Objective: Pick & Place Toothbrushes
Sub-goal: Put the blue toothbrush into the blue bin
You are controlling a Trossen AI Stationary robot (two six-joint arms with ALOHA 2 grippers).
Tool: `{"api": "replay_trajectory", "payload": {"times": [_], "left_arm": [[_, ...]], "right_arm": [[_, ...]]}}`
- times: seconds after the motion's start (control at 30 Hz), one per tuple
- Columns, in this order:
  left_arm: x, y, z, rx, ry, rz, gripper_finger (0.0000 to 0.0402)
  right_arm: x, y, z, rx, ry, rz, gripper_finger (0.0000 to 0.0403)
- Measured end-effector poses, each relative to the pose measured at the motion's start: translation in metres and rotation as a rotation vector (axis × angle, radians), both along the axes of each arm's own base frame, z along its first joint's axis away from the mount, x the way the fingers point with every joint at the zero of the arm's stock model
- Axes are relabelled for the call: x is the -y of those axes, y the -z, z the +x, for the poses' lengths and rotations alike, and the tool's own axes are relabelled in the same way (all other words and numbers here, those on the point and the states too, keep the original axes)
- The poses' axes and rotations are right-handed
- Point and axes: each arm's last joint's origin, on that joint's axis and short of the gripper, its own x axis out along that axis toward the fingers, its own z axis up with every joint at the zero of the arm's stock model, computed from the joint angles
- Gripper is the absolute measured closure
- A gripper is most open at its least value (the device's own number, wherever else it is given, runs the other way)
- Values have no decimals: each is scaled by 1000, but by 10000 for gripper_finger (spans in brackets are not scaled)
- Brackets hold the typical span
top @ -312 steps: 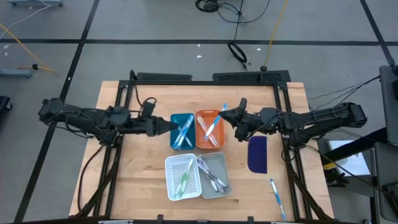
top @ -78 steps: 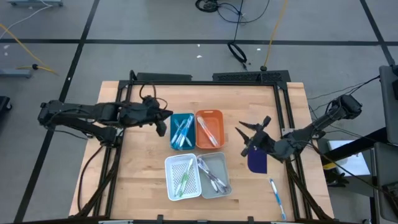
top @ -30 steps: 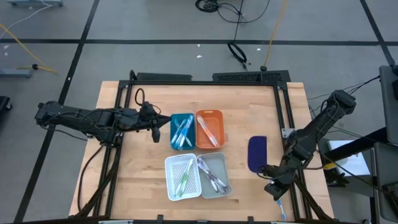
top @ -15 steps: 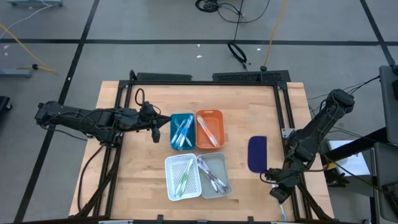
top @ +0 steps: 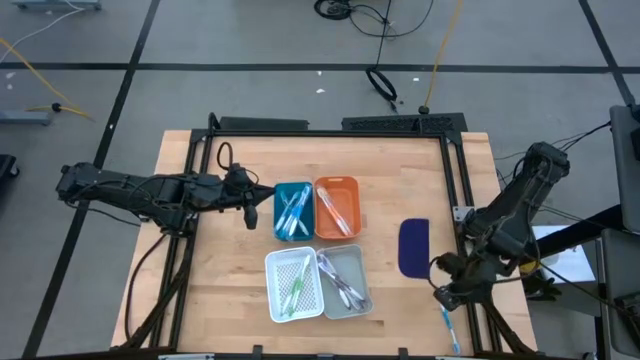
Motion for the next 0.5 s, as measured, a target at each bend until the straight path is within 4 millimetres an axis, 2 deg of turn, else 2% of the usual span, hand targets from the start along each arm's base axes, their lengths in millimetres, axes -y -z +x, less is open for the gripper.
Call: {"api": "replay_trajectory", "payload": {"times": [0.13,0.3,0.5], "left_arm": [[0,0,0,1,-4,-12,393],[0,0,0,2,-6,-15,400],[0,0,0,3,-14,-12,397]], "right_arm": [[-2,-10,2,-88,26,-123,402],[-14,2,9,-90,18,-126,402],[-14,18,9,-72,8,-115,386]]}}
